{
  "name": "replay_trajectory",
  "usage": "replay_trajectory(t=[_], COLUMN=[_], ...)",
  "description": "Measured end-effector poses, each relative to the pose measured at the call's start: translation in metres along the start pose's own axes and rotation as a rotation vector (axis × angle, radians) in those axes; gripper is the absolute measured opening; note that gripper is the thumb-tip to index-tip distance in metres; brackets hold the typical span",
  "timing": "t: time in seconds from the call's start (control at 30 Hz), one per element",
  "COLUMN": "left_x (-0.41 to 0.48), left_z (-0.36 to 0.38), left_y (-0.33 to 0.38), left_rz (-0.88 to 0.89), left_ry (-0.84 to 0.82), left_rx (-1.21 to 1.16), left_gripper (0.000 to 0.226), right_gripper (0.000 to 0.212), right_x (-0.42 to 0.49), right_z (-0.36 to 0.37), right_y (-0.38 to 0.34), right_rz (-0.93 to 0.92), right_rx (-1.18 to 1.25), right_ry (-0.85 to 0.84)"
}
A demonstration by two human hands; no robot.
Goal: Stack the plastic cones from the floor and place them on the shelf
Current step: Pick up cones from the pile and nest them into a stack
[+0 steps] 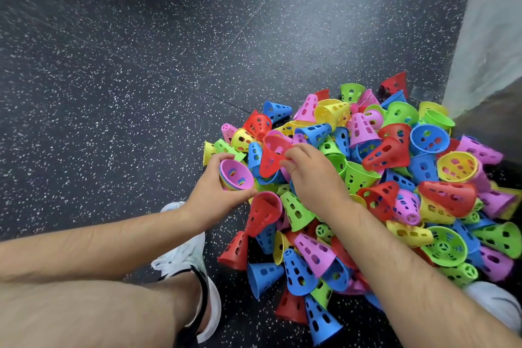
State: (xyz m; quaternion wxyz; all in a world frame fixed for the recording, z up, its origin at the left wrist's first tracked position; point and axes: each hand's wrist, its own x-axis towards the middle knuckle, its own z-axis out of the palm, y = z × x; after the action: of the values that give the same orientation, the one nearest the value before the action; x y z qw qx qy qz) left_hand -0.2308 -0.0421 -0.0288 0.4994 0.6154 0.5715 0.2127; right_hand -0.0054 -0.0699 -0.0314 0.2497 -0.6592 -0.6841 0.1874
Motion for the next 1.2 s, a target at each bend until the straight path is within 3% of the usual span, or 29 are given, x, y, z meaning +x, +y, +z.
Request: replay_trajectory(t=[0.13, 0.33, 0.47, 0.53, 0.67, 0.77, 0.93, 1.2], left_x=[0.001, 0.004, 0.004, 0.002, -0.004, -0.006, -0.005, -0.005], left_z=[0.003, 0.009, 0.009, 0.006, 0.004, 0.005, 0.006, 0.002], left_y=[0.001, 0.003, -0.006, -0.015, -0.033, -0.038, -0.037, -0.041], left_rz=[0.003, 0.039, 0.055, 0.043, -0.013, -0.019, -0.006, -0.008], left_ry=[0.001, -0.028, -0.034, -0.047, -0.061, -0.067, -0.100, -0.093], left_rx=[-0.012, -0.093, -0.041, 0.014, 0.093, 0.112, 0.123, 0.113], left_gripper=[0.077, 0.073, 0.074, 0.079, 0.081, 0.080, 0.084, 0.082], right_gripper=[0.022, 0.031, 0.049, 0.046, 0.027, 0.033, 0.030, 0.022], right_x=[0.003, -0.006, -0.015, -0.018, -0.020, -0.026, -0.028, -0.026], right_z=[0.000, 0.005, 0.008, 0.010, 0.024, 0.037, 0.042, 0.027], right_y=[-0.010, -0.032, -0.032, -0.026, -0.018, -0.019, -0.024, -0.016], right_rz=[-0.065, -0.124, 0.039, 0.120, 0.127, 0.088, 0.075, 0.070], right_rx=[0.060, 0.060, 0.171, 0.201, -0.101, -0.242, -0.190, 0.011], right_ry=[0.046, -0.132, -0.278, -0.297, -0.343, -0.389, -0.373, -0.090])
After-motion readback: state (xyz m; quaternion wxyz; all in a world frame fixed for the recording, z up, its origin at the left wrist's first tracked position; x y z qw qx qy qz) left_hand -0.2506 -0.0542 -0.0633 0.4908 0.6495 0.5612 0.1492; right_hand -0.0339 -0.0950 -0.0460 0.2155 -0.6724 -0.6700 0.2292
